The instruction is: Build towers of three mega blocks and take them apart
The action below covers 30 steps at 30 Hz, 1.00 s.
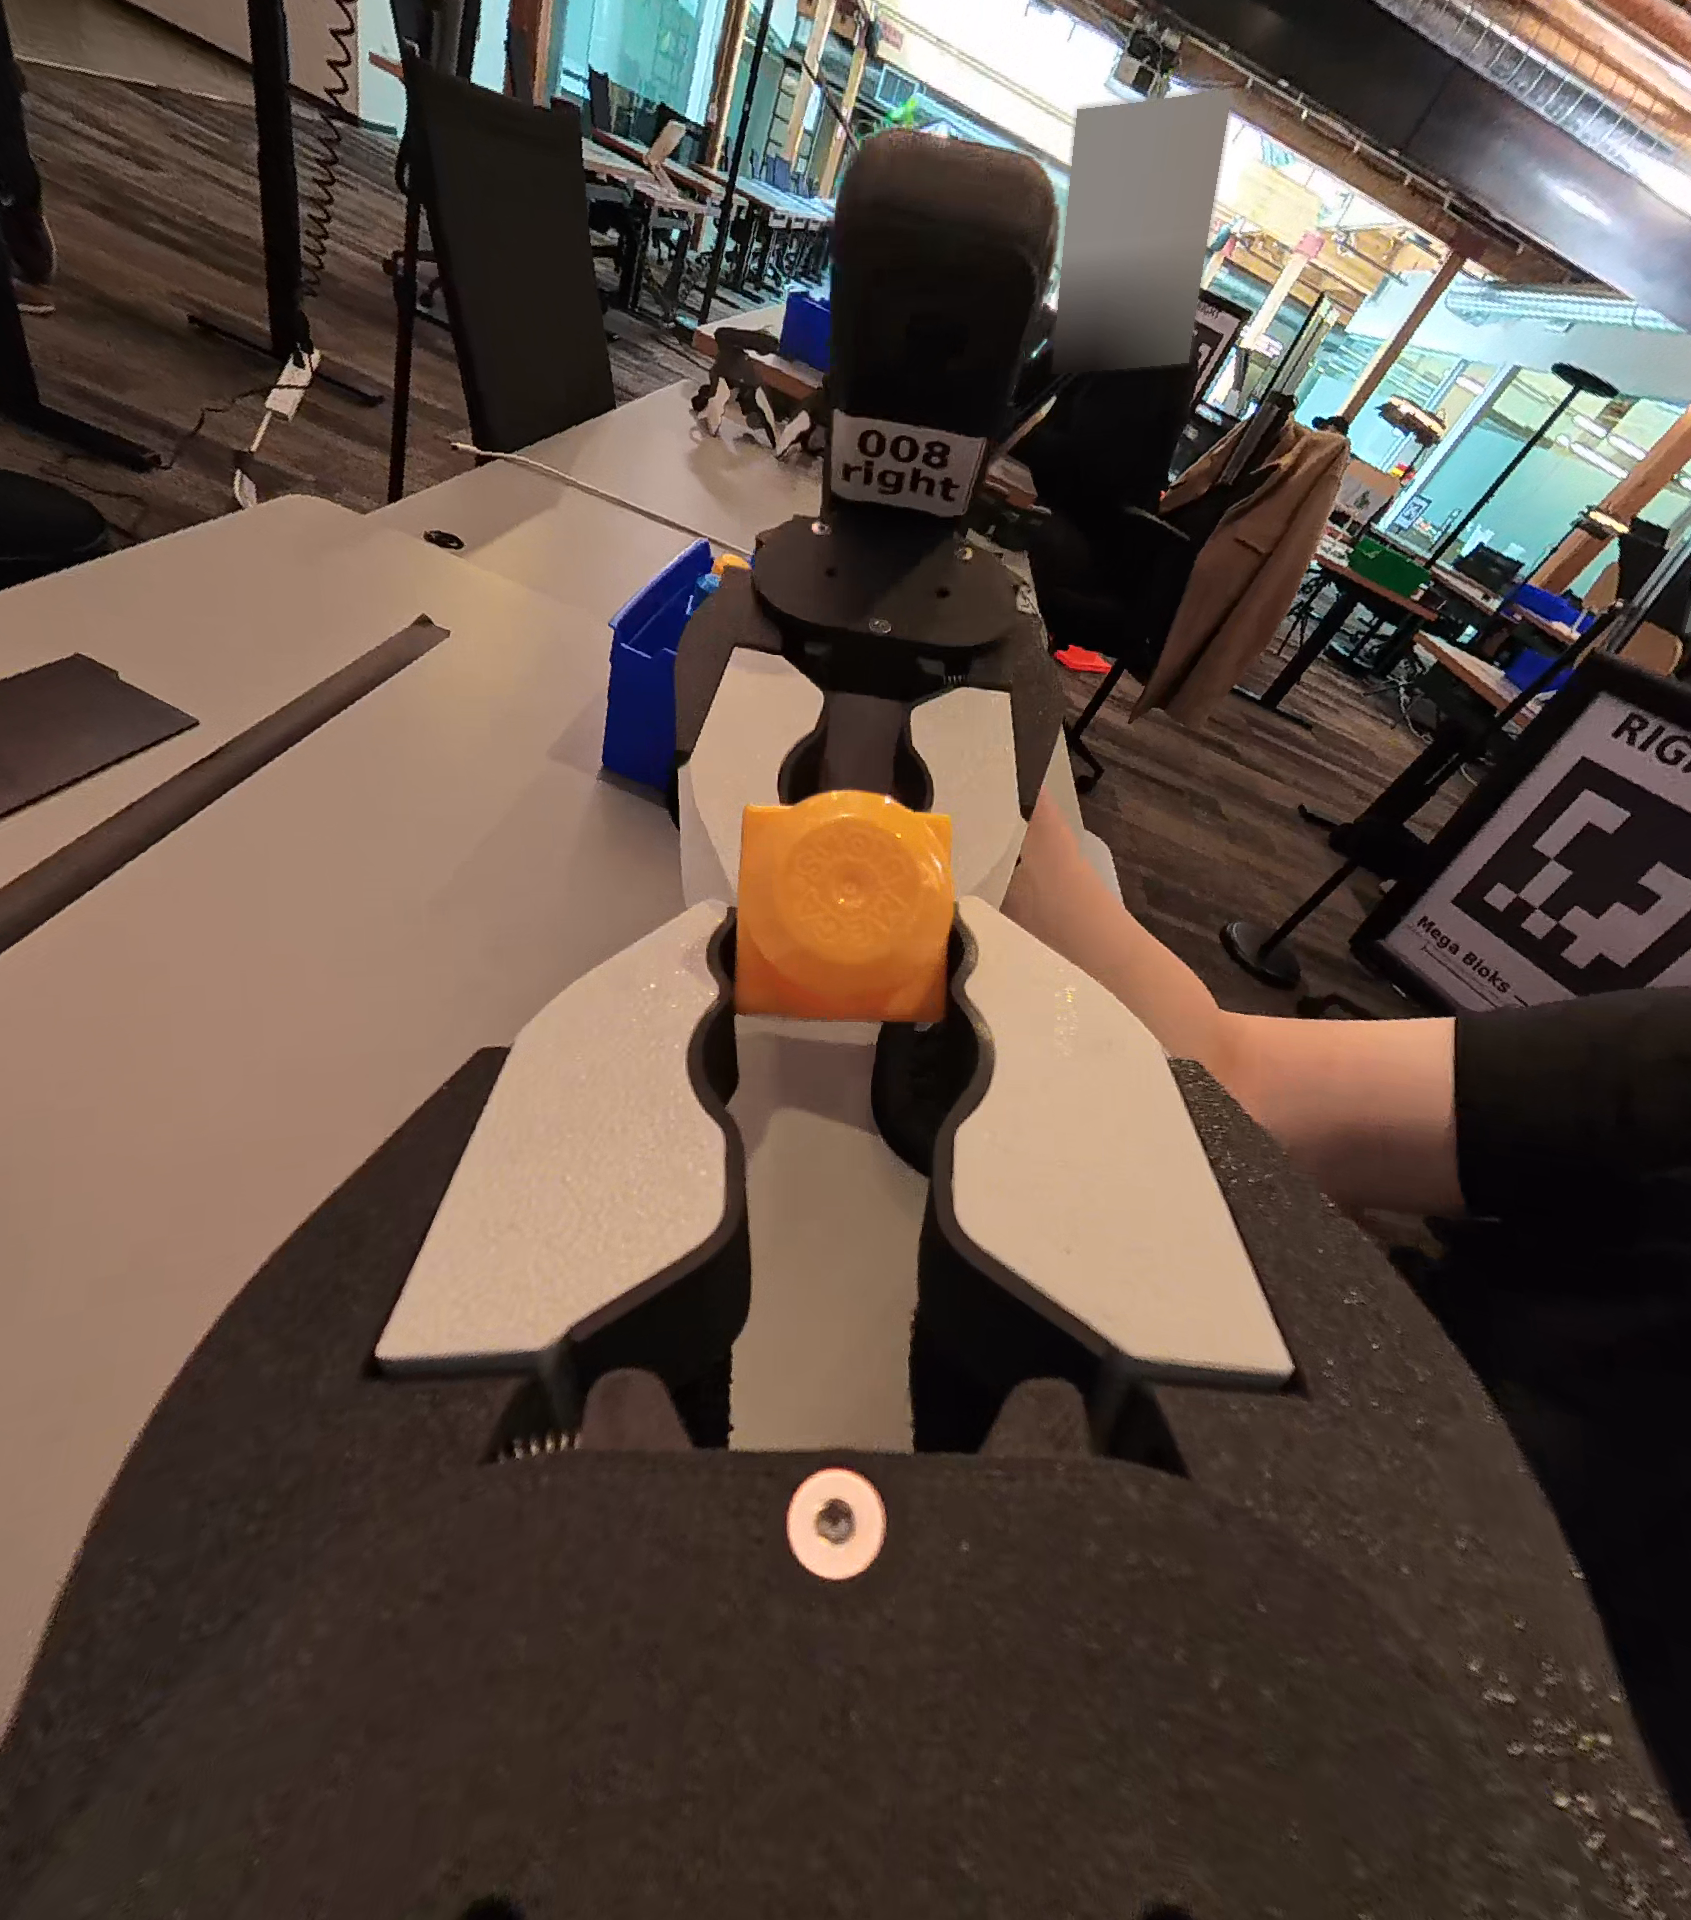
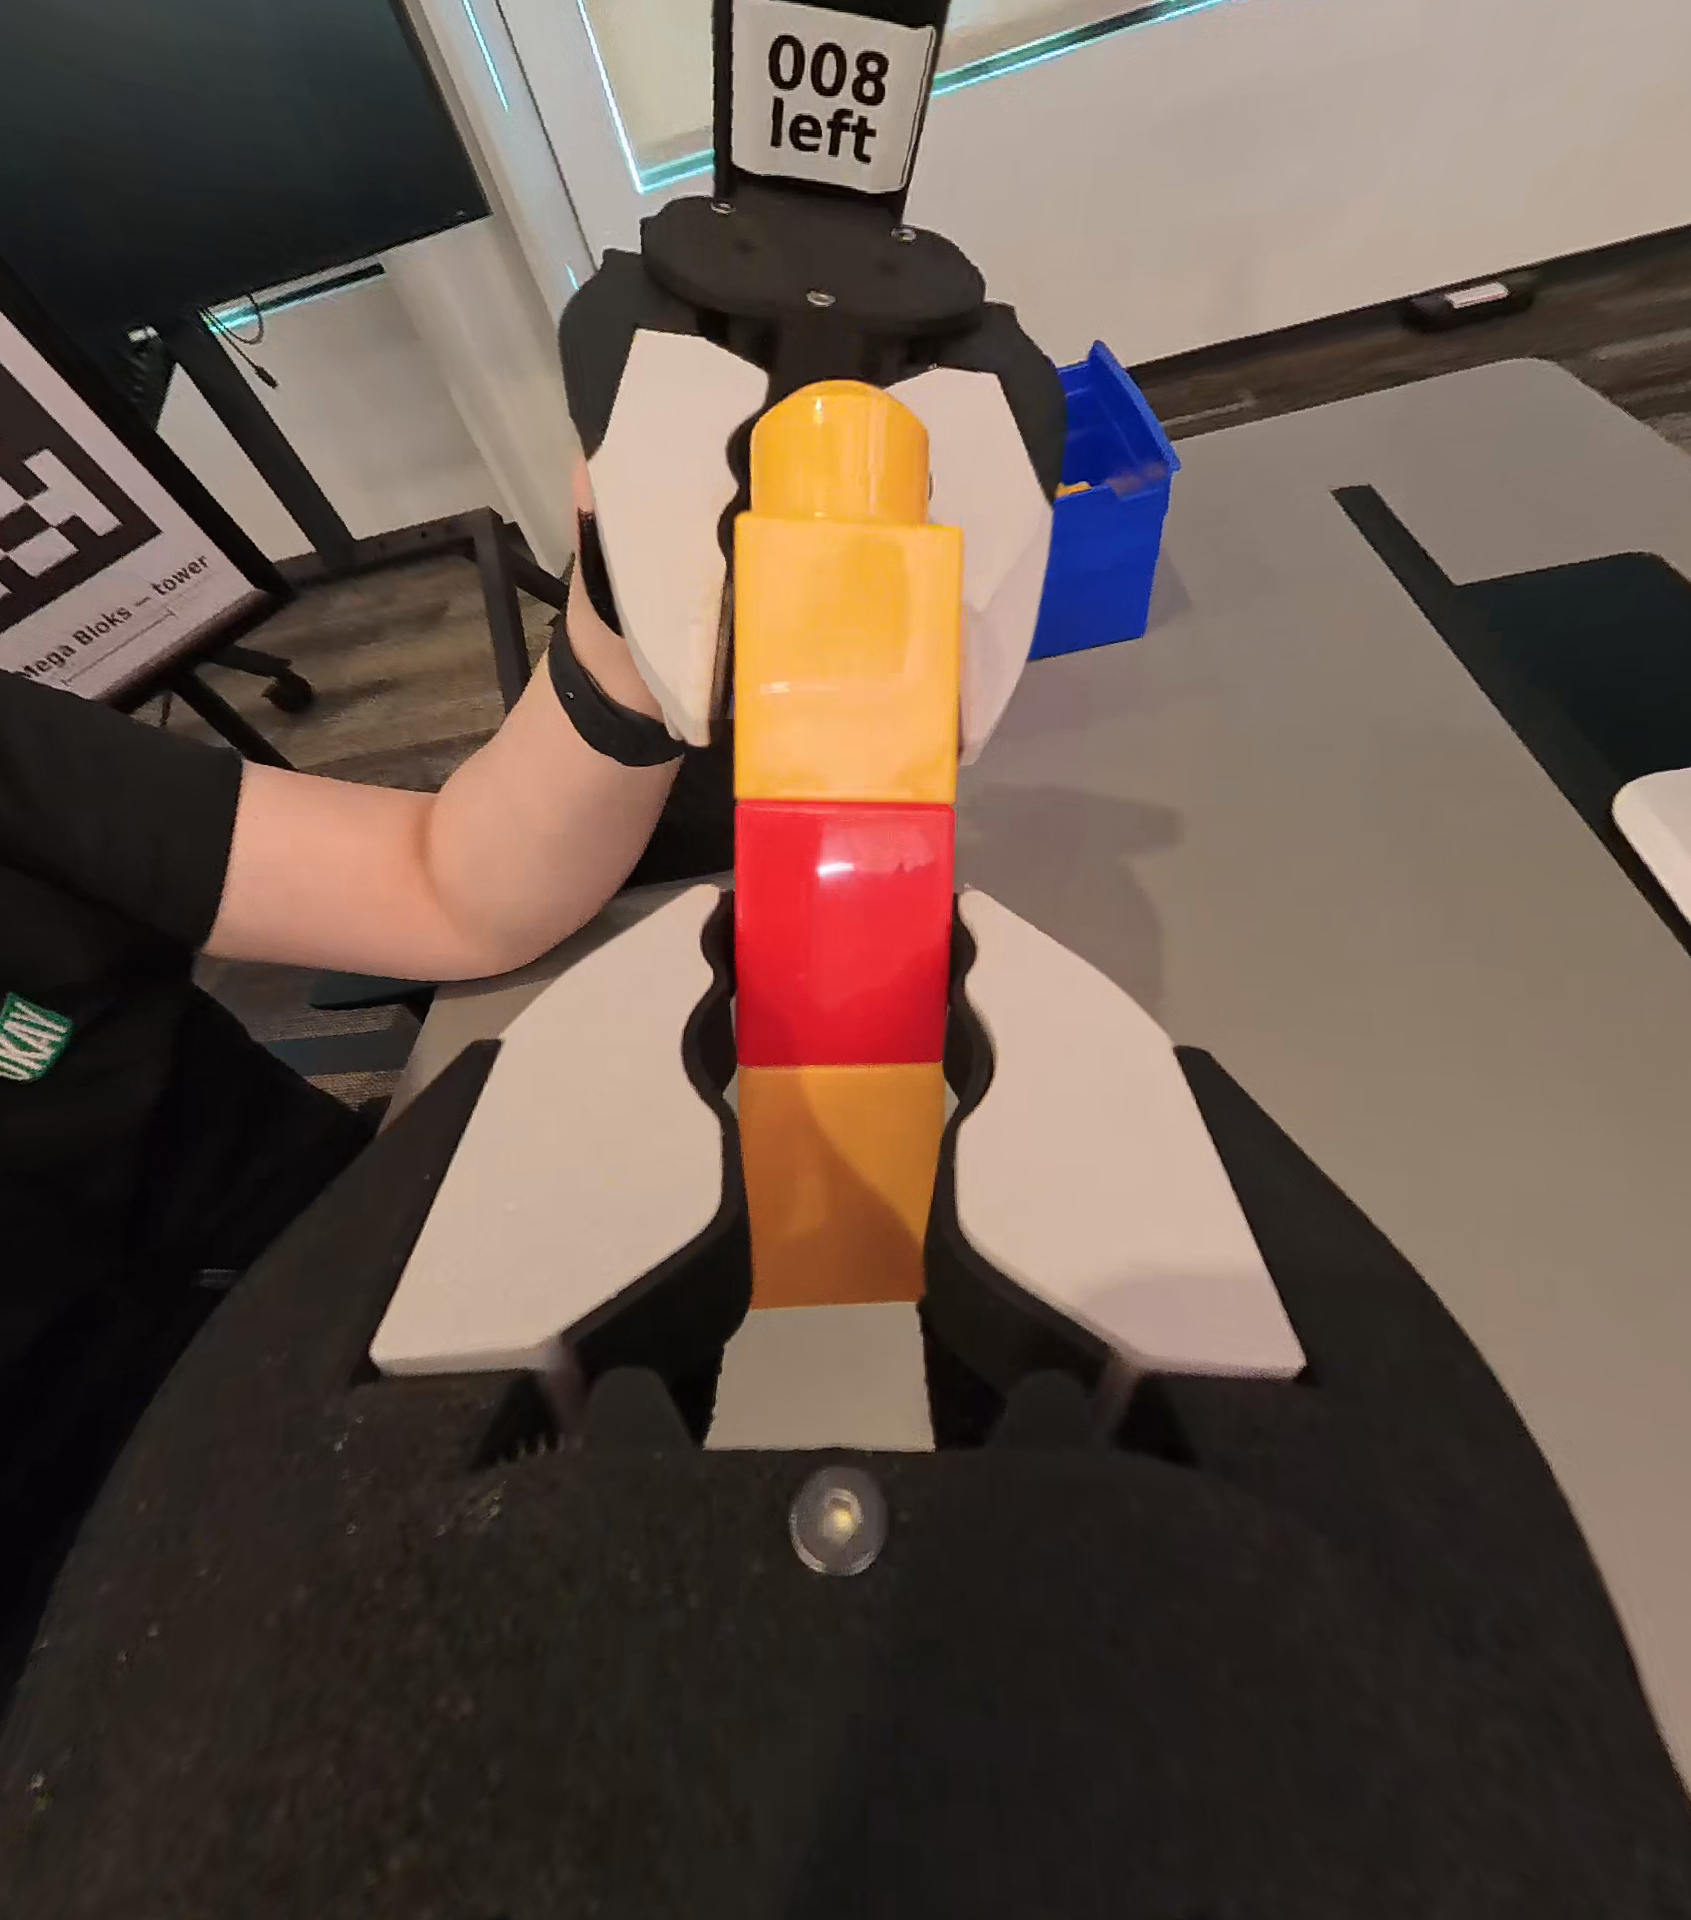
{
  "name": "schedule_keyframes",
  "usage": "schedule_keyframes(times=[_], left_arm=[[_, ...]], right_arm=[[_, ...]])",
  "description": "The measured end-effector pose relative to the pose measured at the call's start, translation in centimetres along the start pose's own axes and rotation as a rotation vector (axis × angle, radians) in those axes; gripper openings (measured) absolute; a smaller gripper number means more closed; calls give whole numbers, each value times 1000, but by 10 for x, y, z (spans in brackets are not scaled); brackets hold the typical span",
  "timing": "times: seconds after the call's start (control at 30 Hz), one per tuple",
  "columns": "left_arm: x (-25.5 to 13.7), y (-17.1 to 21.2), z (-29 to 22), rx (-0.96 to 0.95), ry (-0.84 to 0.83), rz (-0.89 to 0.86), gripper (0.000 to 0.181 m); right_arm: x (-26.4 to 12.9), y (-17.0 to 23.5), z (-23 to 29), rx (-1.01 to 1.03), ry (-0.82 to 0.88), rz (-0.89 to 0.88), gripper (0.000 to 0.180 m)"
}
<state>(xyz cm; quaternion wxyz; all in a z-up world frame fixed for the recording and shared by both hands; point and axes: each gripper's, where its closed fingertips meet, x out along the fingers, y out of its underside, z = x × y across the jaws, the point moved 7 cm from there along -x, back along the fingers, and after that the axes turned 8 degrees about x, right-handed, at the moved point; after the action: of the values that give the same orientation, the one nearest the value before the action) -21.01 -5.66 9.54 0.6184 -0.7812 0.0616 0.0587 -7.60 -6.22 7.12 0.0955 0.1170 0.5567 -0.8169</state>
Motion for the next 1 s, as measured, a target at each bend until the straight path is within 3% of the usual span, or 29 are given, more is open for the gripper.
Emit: schedule_keyframes(times=[0.53,0.67,0.77,1.0], left_arm=[[-4,0,1,52,-59,16,36],[1,5,0,52,-61,88,36],[1,9,-2,65,-63,141,36],[5,20,-5,93,-47,266,36]], right_arm=[[9,0,-5,-3,-18,-16,35],[11,8,-5,-27,27,62,37],[7,15,-4,-52,117,150,52],[15,18,7,-72,101,229,51]])
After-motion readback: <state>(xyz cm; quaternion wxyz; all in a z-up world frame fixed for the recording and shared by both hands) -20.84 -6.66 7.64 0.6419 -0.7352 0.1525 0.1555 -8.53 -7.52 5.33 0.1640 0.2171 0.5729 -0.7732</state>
